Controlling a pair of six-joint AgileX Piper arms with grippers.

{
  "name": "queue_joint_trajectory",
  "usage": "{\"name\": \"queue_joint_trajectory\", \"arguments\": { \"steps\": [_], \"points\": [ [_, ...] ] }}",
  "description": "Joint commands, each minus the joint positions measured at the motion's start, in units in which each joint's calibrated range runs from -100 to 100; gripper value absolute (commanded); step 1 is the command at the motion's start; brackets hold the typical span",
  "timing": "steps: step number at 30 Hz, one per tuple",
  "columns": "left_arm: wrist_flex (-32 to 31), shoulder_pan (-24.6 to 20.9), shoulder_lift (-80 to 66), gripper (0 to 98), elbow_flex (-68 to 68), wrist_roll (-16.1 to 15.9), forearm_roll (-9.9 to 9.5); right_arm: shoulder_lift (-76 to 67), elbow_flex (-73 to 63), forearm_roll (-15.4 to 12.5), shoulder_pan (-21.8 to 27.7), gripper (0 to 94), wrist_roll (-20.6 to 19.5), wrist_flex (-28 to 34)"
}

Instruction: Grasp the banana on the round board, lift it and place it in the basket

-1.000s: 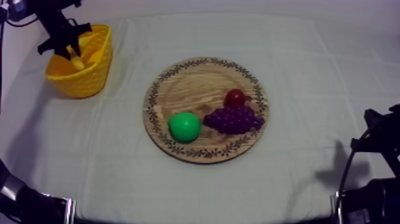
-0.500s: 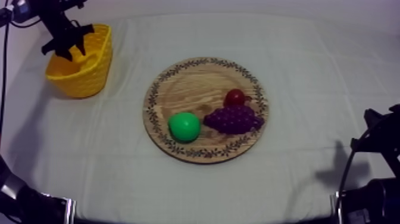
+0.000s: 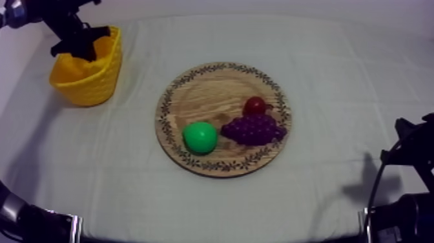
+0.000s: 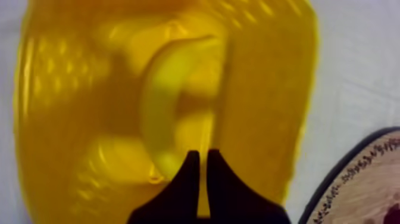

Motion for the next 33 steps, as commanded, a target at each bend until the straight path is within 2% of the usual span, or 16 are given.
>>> {"name": "queue_joint_trajectory", "arguments": {
  "steps": [1,9,15,18,26,33],
  "points": [
    [-2.2,0.9,-4.9,0.7,4.6,-0.5,0.90,0.0,0.0,0.0,0.0,0.3,0.0,0.0],
    [-7.0,5.2,-22.2,0.2,16.7,-0.9,1.23,0.0,0.0,0.0,0.0,0.3,0.0,0.0],
    [-12.1,6.1,-37.3,0.2,29.4,-1.8,1.46,0.0,0.0,0.0,0.0,0.3,0.0,0.0],
    [-15.0,5.8,-44.6,0.1,35.8,-4.5,2.67,0.0,0.0,0.0,0.0,0.3,0.0,0.0],
    [-20.2,2.9,-63.9,0.1,52.1,-8.9,3.90,0.0,0.0,0.0,0.0,0.3,0.0,0.0],
    [-23.5,-1.8,-81.6,0.1,65.5,-8.3,5.30,0.0,0.0,0.0,0.0,0.3,0.0,0.0]
  ]
}}
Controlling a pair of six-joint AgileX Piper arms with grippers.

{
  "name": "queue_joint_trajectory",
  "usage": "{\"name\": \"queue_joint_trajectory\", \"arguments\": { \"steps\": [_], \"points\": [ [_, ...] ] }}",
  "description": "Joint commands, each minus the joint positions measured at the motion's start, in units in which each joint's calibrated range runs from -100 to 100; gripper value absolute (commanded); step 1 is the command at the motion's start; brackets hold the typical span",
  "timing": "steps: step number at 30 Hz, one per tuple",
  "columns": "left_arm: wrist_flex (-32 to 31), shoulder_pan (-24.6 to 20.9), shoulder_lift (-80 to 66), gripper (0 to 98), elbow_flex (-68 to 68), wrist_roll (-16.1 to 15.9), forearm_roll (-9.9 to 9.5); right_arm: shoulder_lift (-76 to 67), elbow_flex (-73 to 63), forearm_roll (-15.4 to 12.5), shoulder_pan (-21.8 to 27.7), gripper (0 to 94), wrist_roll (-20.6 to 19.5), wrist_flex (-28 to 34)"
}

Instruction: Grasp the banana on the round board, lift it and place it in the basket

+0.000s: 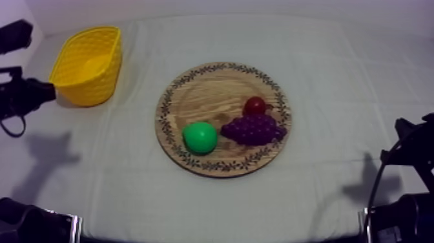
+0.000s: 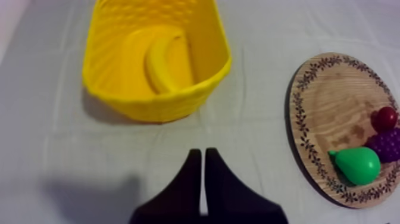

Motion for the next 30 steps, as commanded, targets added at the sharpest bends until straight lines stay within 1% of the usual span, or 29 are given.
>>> {"name": "queue_joint_trajectory", "arguments": {
  "steps": [1,4,8,12,14,17,18,21,24,27,28,30],
  "points": [
    [-0.4,-1.6,-11.7,0.1,7.2,0.5,0.19,0.0,0.0,0.0,0.0,0.3,0.0,0.0],
    [-1.1,-2.7,-19.8,0.1,12.6,0.7,0.68,0.0,0.0,0.0,0.0,0.3,0.0,0.0],
    [0.3,-4.5,-29.8,0.1,17.8,0.6,1.00,0.0,0.0,0.0,0.0,0.3,0.0,0.0],
    [2.1,-5.4,-36.6,0.1,20.9,0.1,0.35,0.0,0.0,0.0,0.0,0.3,0.0,0.0],
    [2.0,-5.1,-39.1,0.1,22.5,-1.1,0.04,0.0,0.0,0.0,0.0,0.3,0.0,0.0],
    [-1.4,-4.3,-43.6,0.1,27.2,-3.9,-0.12,0.0,0.0,0.0,0.0,0.3,0.0,0.0],
    [-2.7,-3.9,-45.0,0.1,28.6,-4.1,-0.81,0.0,0.0,0.0,0.0,0.3,0.0,0.0],
    [-5.1,-3.2,-47.5,0.1,30.9,-4.2,-1.95,0.0,0.0,0.0,0.0,0.3,0.0,0.0],
    [-7.7,-2.4,-48.3,0.1,32.3,-3.5,-3.01,0.0,0.0,0.0,0.0,0.3,0.0,0.0],
    [-9.0,-1.4,-48.6,0.1,32.9,-1.6,-4.17,0.0,0.0,0.0,0.0,0.3,0.0,0.0],
    [-9.4,-1.0,-48.6,0.1,33.1,-0.2,-4.43,0.0,0.0,0.0,0.0,0.3,0.0,0.0],
    [-10.0,0.0,-48.8,0.1,33.4,4.7,-5.26,0.0,0.0,0.0,0.0,0.3,0.0,0.0]
  ]
}}
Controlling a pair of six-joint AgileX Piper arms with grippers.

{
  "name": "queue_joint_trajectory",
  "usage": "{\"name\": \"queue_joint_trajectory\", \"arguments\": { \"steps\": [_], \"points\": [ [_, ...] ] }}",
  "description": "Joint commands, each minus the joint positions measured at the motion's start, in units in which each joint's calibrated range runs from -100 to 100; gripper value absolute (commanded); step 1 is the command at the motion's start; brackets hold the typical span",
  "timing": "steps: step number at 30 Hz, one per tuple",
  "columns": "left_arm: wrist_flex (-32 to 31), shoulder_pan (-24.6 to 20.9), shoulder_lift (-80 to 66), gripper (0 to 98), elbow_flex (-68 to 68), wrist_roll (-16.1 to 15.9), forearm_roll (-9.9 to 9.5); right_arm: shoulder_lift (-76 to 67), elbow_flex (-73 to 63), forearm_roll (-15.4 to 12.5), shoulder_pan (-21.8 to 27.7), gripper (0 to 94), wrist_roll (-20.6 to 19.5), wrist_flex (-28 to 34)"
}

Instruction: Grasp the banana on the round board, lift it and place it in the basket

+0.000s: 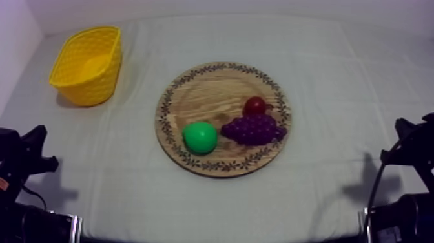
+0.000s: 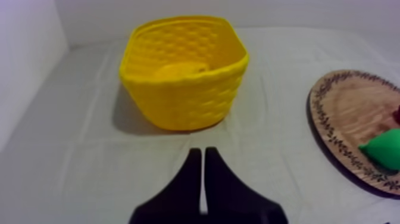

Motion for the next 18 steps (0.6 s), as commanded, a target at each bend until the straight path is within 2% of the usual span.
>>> {"name": "queue_joint_trajectory", "arguments": {
  "steps": [1,3,6,18],
  "points": [
    [-0.8,1.2,-0.2,0.1,0.3,7.7,-0.99,0.0,0.0,0.0,0.0,0.3,0.0,0.0],
    [-1.3,1.9,-0.2,0.1,0.6,11.7,-1.64,0.0,0.0,0.0,0.0,0.3,0.0,0.0],
    [-1.7,2.4,-0.3,0.1,0.8,13.9,-2.06,0.0,0.0,0.0,0.0,0.3,0.1,0.0],
    [-1.9,2.7,-0.3,0.1,0.9,11.6,-2.27,0.0,0.0,0.0,0.0,0.3,0.1,0.0]
  ]
}}
